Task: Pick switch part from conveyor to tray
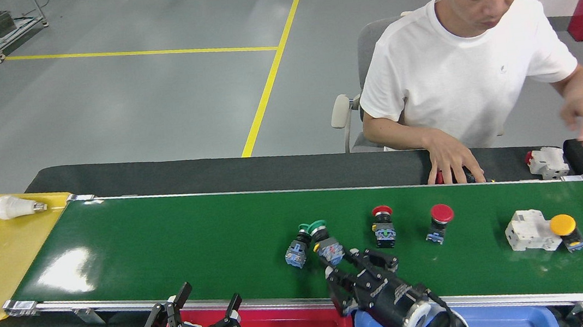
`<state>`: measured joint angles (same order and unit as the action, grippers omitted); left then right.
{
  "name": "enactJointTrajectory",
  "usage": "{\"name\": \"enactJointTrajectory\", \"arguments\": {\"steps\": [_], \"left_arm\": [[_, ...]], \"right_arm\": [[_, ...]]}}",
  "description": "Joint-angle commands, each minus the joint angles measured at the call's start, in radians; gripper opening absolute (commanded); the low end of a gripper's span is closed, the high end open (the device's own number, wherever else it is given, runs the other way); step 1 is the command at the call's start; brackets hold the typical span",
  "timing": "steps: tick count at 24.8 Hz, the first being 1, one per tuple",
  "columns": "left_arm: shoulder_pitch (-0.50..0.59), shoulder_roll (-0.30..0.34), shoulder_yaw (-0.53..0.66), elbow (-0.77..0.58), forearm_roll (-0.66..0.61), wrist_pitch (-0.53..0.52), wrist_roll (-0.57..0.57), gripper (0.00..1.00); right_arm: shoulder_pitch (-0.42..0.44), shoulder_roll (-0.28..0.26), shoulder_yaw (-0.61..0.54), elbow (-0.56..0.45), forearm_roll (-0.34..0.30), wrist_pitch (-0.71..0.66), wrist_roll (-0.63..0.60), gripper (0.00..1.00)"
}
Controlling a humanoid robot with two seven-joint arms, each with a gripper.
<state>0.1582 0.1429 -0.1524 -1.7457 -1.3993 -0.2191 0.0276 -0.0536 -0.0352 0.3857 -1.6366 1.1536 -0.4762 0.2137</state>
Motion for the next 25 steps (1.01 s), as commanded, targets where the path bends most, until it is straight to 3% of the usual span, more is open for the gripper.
{"name": "enactJointTrajectory", "arguments": {"steps": [1,7,9,10,11,12,20,23,25], "left_arm": [[-0.02,-0.006,0.002,0.014,-0.018,0.027,0.003,1.0],[-0.146,-0.077,0.008,0.201,-0.11,0.05,0.005,1.0],[-0.169,-0.078,0.01,0.236,-0.11,0.052,0.005,1.0],[-0.18,-0.08,0.01,0.247,-0.11,0.052,0.005,1.0],[-0.189,-0.08,0.004,0.258,-0.11,0.052,0.003,1.0],[-0.198,-0.083,0.002,0.268,-0.11,0.052,0.005,1.0],[-0.267,-0.109,0.001,0.357,-0.112,0.053,0.005,1.0],[-0.322,-0.105,0.004,0.426,-0.112,0.053,0.008,0.99],[-0.354,-0.094,0.002,0.474,-0.112,0.052,0.009,0.93]], "right_arm": [[0.02,-0.02,-0.001,-0.051,-0.015,-0.163,0.016,0.12],[0.09,-0.029,0.033,-0.054,-0.015,-0.194,0.033,0.16],[0.093,-0.029,0.065,-0.052,-0.015,-0.191,0.033,0.21],[0.092,-0.028,0.081,-0.048,-0.015,-0.185,0.035,0.31],[0.09,-0.025,0.093,-0.042,-0.015,-0.17,0.038,0.57],[0.09,-0.023,0.099,-0.039,-0.015,-0.144,0.038,1.0],[0.086,-0.017,0.087,-0.049,-0.02,-0.102,0.039,0.99],[0.054,-0.002,-0.031,-0.04,-0.02,0.013,0.016,0.98],[0.029,0.006,-0.053,-0.028,-0.02,0.125,-0.043,0.97]]}}
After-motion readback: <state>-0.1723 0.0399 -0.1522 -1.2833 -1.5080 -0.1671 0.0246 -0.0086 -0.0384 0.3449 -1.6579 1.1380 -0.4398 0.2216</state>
